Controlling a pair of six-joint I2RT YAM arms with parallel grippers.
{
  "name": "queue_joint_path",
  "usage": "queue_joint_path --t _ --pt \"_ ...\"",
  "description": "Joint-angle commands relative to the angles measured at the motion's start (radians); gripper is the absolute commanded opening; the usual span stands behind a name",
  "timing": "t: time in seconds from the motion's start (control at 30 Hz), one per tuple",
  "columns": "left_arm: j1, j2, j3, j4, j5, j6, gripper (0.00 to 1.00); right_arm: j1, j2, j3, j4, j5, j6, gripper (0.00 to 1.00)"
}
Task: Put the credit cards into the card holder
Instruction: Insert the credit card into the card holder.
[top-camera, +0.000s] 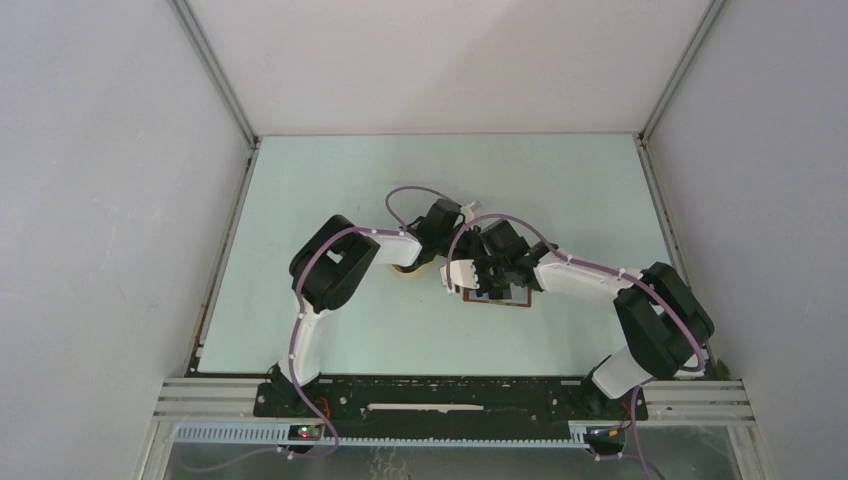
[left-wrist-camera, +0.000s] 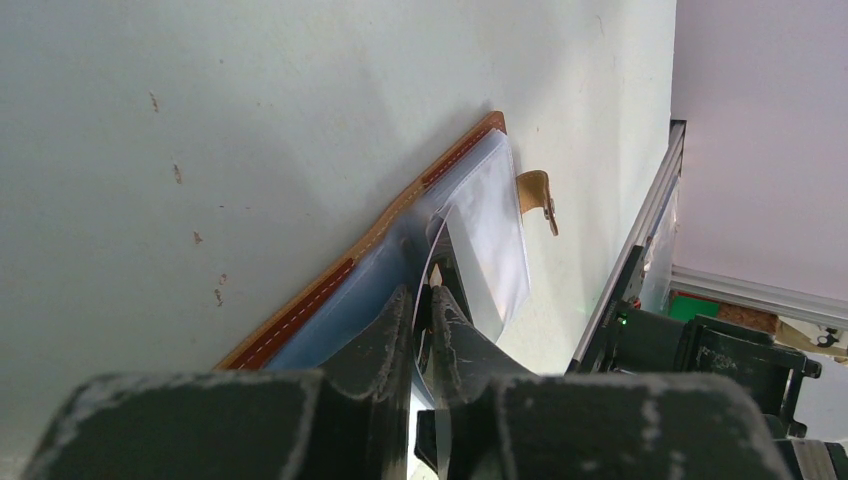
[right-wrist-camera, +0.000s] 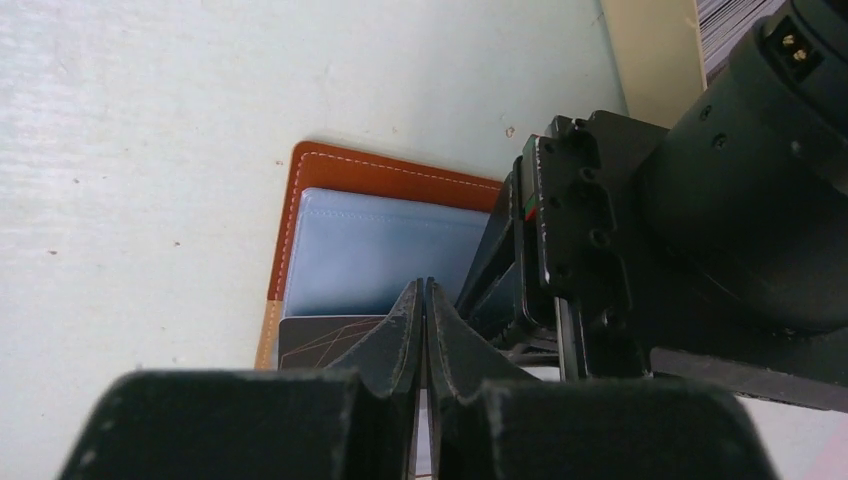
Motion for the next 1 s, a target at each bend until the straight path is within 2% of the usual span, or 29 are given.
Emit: queue_joint_path --t 0.0,0.43,0.97 --pt "-0.012 0.026 0.009 -0.024 -0.004 0.019 0.15 0.026 0.020 -0.011 0.053 0.057 -0.020 0.10" --pt "-0.012 0.031 0.013 -0.024 -0.003 0.019 0.18 0.039 0.041 -0.034 0.046 0.122 -0.056 0.10" --pt "-0.012 0.026 0.013 -0.030 -0.015 0.024 0.32 0.022 0.032 -0.055 0.035 0.183 -0.061 0.10"
